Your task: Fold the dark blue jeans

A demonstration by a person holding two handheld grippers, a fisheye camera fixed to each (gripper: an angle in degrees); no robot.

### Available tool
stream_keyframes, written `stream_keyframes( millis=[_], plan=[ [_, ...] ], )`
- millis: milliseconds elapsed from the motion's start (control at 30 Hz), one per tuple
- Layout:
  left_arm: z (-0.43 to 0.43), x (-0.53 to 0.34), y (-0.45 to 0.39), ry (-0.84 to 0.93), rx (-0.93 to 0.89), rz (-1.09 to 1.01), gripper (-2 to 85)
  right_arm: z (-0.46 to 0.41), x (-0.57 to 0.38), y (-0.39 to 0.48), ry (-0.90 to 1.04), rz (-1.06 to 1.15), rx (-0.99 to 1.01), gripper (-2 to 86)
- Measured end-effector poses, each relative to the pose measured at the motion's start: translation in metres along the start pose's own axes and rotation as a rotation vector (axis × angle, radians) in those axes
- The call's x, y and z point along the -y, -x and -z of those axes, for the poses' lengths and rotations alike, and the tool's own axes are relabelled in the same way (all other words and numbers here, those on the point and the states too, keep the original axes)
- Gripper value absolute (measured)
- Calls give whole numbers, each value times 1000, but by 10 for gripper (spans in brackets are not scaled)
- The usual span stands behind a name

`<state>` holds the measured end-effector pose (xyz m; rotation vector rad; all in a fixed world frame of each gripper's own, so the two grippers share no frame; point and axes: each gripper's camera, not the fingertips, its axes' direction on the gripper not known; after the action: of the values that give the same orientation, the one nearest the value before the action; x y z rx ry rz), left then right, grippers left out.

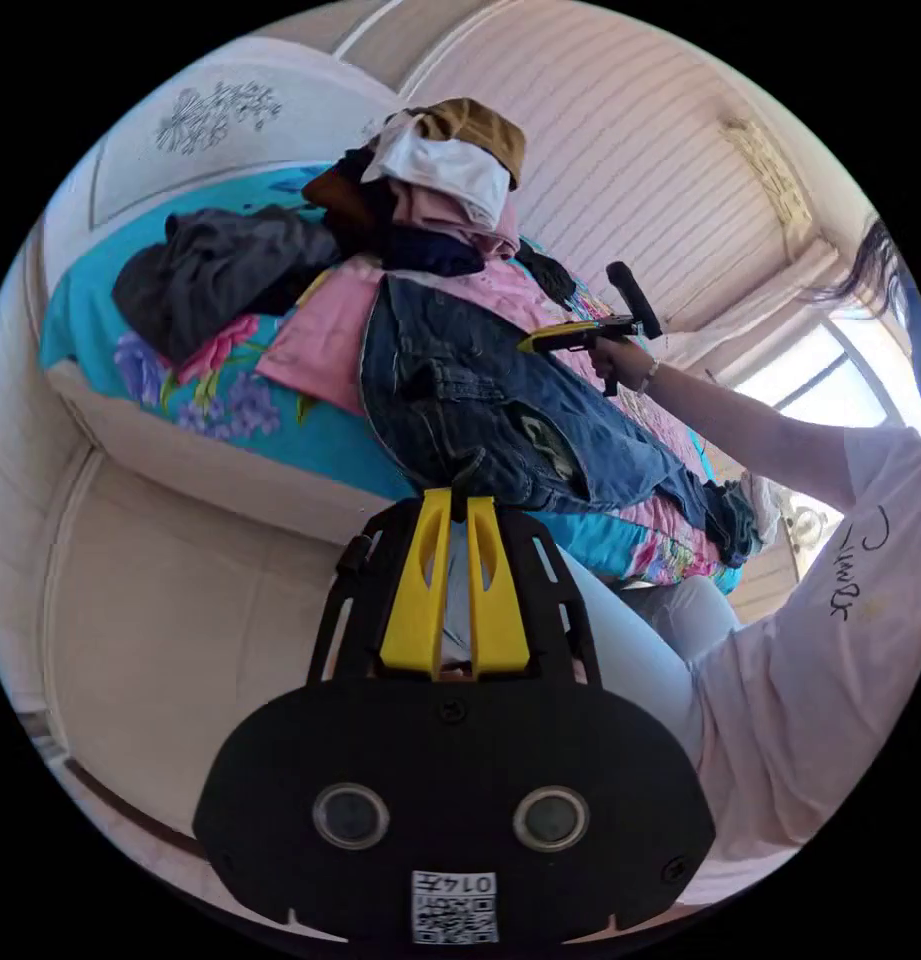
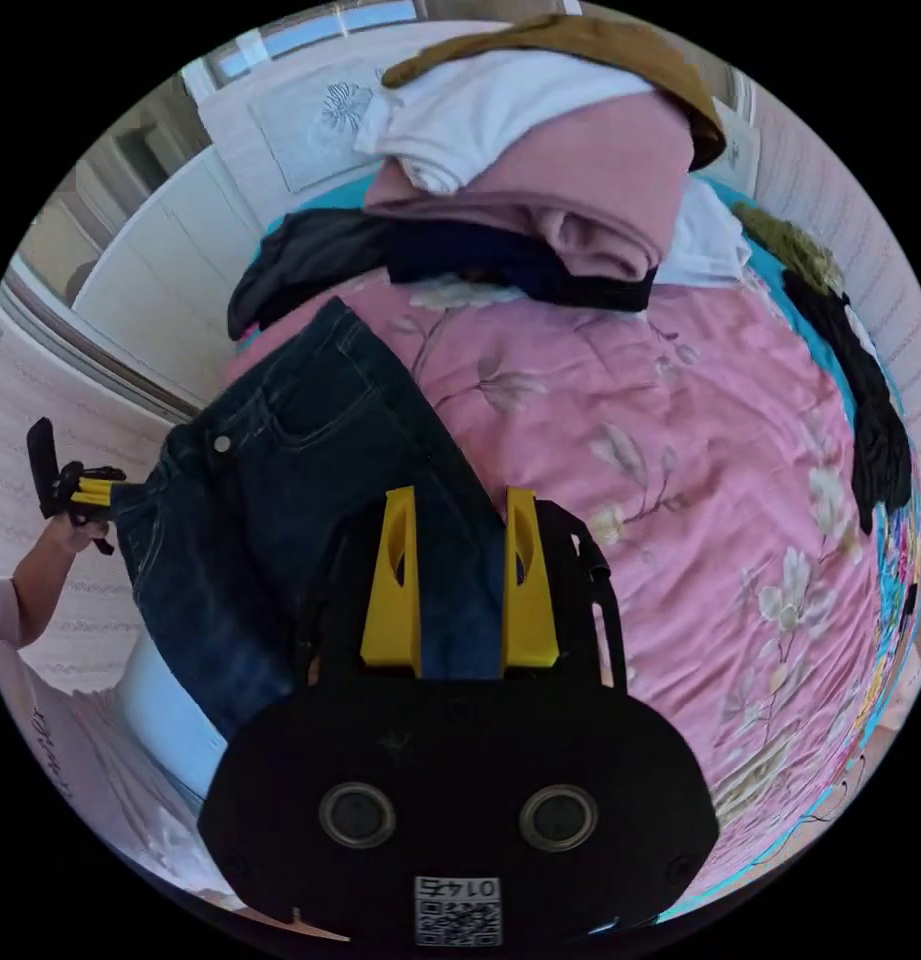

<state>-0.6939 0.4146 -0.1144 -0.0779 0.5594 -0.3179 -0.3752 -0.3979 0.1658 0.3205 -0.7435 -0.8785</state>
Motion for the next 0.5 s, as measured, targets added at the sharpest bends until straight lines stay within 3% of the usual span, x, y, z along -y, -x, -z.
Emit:
stream_keyframes(
  millis=[100, 233, 400, 500],
  plan=[
    [5, -5, 4, -38, -21, 10, 0, 10, -6, 5, -35, -64, 33, 26],
    [24, 11, -2, -139, -50, -46, -3, 59, -26, 19, -152, 46, 28, 11],
    [68, 52, -5, -312, 6, -205, -1, 181, -9, 42, -364, 191, -242, 10],
    [72, 67, 38, -347, 125, -82, 7, 213, 30, 36, -423, 212, -77, 23]
  ],
)
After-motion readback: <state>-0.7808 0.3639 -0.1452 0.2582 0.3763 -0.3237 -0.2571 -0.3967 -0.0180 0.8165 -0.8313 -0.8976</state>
